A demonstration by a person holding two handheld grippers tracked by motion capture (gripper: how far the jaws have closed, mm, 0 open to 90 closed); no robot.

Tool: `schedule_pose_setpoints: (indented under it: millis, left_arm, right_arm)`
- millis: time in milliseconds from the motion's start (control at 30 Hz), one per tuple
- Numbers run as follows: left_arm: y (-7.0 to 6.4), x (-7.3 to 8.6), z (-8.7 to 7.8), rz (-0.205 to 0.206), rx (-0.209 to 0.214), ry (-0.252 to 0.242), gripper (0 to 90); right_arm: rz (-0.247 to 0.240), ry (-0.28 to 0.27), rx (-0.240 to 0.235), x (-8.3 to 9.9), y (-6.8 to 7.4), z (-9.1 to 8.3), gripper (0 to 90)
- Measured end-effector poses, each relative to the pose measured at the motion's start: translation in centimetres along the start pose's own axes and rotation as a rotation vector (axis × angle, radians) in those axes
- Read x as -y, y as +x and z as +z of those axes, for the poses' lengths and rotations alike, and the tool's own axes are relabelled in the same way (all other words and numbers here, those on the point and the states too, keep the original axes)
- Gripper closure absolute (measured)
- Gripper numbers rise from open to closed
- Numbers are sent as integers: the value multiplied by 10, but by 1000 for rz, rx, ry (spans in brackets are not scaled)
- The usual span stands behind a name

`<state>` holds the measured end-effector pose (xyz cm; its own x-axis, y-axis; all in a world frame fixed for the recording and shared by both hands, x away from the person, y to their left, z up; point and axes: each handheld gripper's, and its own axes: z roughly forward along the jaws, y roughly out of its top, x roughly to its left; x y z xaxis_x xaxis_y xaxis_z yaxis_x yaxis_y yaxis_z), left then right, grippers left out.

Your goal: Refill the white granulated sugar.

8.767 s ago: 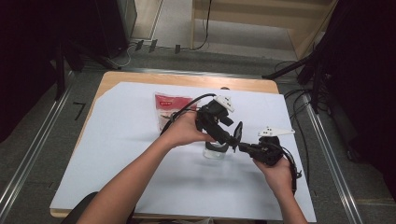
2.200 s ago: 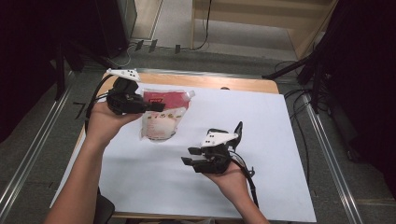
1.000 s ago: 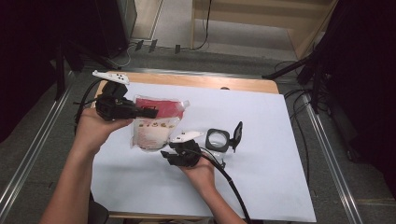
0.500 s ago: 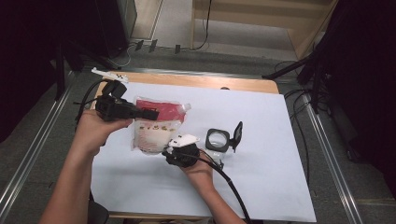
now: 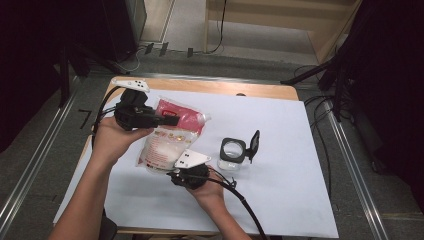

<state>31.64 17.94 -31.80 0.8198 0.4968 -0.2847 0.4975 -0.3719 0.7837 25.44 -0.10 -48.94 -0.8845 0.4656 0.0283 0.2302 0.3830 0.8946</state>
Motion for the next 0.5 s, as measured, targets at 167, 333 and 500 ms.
schedule_pose_setpoints:
  millis: [167,333,500]
  left_arm:
    - [3,1,7,20,40,18,816]
    - [11,6,21,-4,125,17,783]
    - [16,11,36,-23,183,9,783]
  right_arm:
    - [49,-29,-90,1,0,-9,620]
    - [80,-29,-147,1,-3,-13,620]
    - [102,-37,-184,-1,-4,-17,618]
